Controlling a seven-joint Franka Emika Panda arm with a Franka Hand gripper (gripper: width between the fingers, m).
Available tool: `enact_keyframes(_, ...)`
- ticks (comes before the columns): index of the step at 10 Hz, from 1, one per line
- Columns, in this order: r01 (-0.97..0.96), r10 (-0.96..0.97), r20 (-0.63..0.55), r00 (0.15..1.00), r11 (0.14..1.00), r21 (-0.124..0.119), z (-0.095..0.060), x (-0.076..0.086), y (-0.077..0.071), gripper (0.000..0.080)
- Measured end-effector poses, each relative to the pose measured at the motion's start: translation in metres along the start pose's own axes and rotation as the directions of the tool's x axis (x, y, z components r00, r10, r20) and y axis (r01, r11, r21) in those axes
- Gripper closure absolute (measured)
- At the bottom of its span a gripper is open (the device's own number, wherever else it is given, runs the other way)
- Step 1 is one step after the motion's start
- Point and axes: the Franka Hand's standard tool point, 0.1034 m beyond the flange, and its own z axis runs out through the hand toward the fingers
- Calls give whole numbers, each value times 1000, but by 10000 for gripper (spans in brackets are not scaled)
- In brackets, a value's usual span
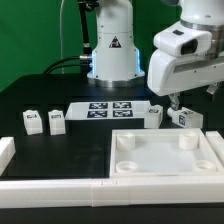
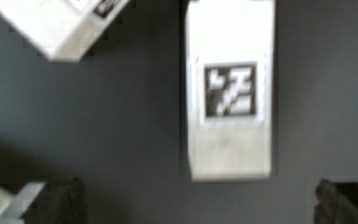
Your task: Assemble one leg
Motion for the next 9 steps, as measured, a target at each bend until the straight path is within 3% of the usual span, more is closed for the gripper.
enact_keyframes(2, 12, -14, 183, 983, 1000, 15, 5, -1, 0, 151)
enact_keyframes(6, -2, -22, 521, 853, 999, 46, 23, -16, 0, 151)
enact_keyframes(7, -11, -18, 569, 822, 999, 47, 27, -13, -2, 151)
enact_keyframes(9, -24, 4, 543, 840, 999, 31, 32, -9, -7, 151)
